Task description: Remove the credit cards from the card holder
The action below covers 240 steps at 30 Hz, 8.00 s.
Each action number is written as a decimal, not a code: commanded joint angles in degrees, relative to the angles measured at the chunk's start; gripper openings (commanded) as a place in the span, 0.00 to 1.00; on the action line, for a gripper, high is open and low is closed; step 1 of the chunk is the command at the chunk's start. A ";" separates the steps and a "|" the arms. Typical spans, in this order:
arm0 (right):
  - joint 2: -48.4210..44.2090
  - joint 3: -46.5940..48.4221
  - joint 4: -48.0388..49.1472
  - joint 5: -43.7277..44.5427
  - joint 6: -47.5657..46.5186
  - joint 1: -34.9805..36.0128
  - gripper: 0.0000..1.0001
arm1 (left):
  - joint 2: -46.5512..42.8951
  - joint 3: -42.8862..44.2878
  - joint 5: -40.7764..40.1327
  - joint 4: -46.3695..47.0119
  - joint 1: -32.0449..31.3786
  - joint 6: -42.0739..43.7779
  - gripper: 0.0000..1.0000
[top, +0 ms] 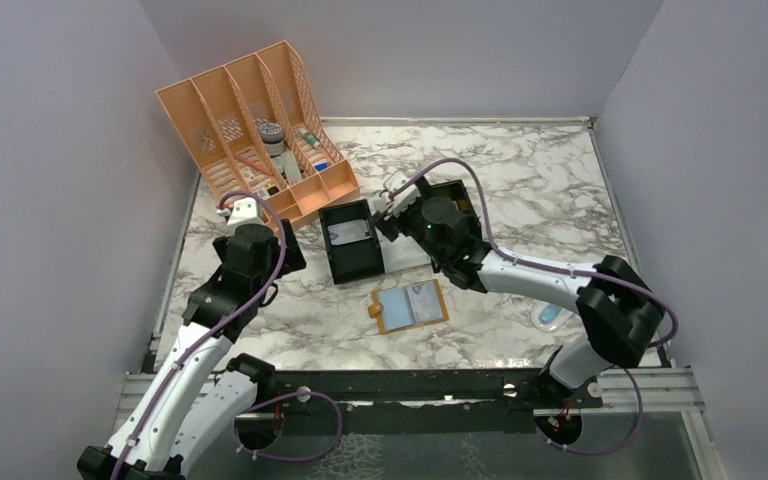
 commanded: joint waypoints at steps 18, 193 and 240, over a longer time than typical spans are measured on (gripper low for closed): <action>-18.77 -16.05 -20.83 3.03 44.77 -0.67 0.81 | -0.44 -2.35 12.63 7.58 0.35 2.05 0.99; -17.81 -27.86 -22.86 -32.32 57.55 -16.13 0.44 | 43.79 -13.27 27.33 53.43 -31.87 -25.54 0.08; -13.56 -31.11 -16.45 -35.43 59.40 -16.12 0.43 | 40.64 -16.15 25.34 56.92 -31.76 -28.82 0.00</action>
